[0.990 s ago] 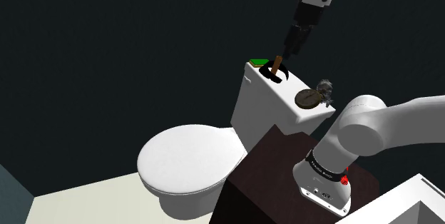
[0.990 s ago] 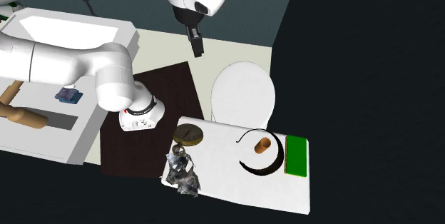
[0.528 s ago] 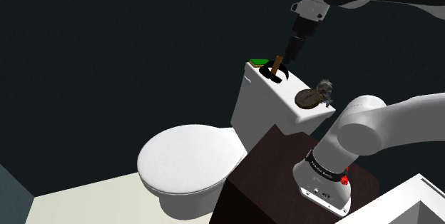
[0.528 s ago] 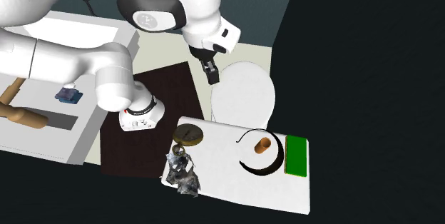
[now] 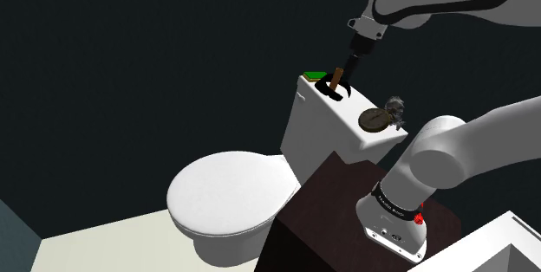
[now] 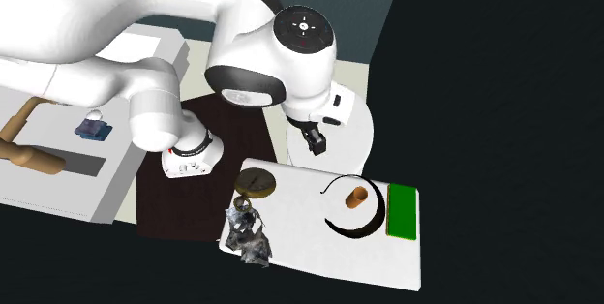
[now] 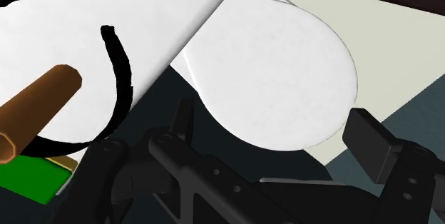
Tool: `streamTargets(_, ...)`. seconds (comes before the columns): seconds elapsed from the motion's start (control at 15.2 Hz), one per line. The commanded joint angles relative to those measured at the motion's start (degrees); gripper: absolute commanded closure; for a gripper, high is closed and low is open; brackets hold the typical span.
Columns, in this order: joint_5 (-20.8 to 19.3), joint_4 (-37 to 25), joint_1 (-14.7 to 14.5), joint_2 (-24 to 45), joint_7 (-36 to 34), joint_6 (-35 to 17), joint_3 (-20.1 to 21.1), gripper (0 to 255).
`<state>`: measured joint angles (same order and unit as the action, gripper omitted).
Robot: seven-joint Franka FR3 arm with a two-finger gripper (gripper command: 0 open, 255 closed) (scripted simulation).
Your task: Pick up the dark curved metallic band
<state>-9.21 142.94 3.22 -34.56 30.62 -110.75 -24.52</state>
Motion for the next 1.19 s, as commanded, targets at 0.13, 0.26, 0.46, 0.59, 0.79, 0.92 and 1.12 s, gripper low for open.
streamTargets(0.13,0.4,-1.3,-1.3,7.2,8.2,-6.8,-6.4,0)
streamTargets(0.26,1.8,-3.0,-2.5,11.4,12.7,-9.7,-9.7,0)
streamTargets(0.46,5.8,-6.1,-4.8,18.6,20.3,-13.5,-14.6,0)
streamTargets(0.59,10.0,-8.6,-6.5,24.1,26.2,-15.5,-17.8,0)
streamTargets(0.79,11.5,-8.2,-6.7,25.8,27.8,-17.3,-18.4,0)
streamTargets(0.92,12.6,-7.5,-7.0,27.0,28.8,-18.8,-18.7,0)
streamTargets(1.12,14.8,-6.4,-7.4,29.4,30.7,-21.6,-19.3,0)
